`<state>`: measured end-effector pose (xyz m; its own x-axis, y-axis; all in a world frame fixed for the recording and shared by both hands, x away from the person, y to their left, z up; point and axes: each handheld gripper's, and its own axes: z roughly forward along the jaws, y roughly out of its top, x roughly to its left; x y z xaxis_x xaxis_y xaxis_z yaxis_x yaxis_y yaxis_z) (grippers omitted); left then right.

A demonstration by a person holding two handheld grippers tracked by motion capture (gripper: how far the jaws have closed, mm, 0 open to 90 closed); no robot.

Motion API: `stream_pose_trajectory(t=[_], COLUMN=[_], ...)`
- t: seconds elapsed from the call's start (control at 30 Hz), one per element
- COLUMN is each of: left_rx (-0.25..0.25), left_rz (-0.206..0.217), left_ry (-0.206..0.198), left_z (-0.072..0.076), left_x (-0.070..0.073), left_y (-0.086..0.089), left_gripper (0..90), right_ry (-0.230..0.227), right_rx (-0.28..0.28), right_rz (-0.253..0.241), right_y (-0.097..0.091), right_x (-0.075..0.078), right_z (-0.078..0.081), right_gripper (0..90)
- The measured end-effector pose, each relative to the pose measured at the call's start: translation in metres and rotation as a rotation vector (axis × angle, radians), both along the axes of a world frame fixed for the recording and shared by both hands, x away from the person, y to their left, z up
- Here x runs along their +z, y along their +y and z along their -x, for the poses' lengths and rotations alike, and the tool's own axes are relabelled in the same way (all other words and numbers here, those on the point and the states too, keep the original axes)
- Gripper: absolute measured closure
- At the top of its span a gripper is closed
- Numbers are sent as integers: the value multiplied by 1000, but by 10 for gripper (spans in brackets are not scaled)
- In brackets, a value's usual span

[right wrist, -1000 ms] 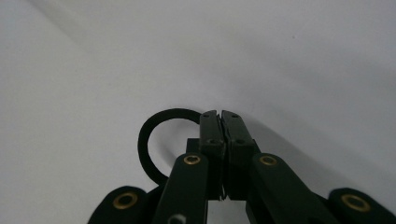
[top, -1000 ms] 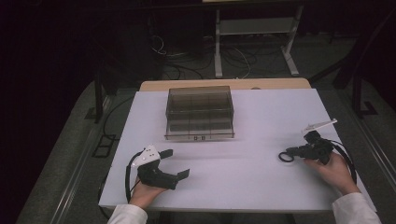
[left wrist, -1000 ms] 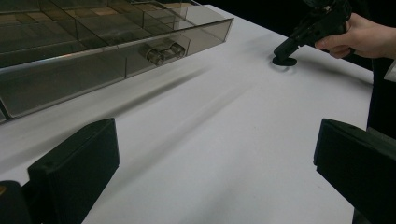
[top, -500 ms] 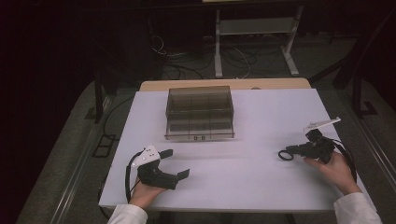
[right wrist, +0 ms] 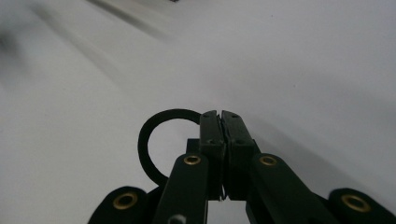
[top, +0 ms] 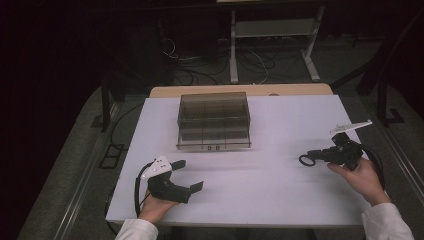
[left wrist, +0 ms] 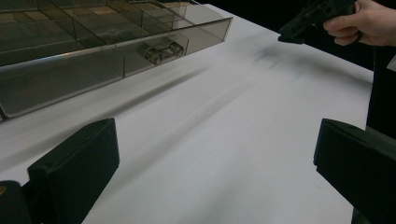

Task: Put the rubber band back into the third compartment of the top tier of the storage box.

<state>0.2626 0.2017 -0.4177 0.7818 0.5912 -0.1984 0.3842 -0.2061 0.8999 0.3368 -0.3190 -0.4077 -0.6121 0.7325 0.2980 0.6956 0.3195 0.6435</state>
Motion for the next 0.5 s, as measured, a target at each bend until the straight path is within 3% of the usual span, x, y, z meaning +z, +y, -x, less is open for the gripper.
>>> stream_pose_trajectory(t=[0.5], left_rx=[-1], left_rz=[0], left_ry=[1], left_z=[0], left_x=[0], left_y=[0], left_gripper=[0], right_ry=[-29], right_rx=[19], right_rz=[9], right_y=[9], right_x=[19], right_z=[-7], right_gripper=[871])
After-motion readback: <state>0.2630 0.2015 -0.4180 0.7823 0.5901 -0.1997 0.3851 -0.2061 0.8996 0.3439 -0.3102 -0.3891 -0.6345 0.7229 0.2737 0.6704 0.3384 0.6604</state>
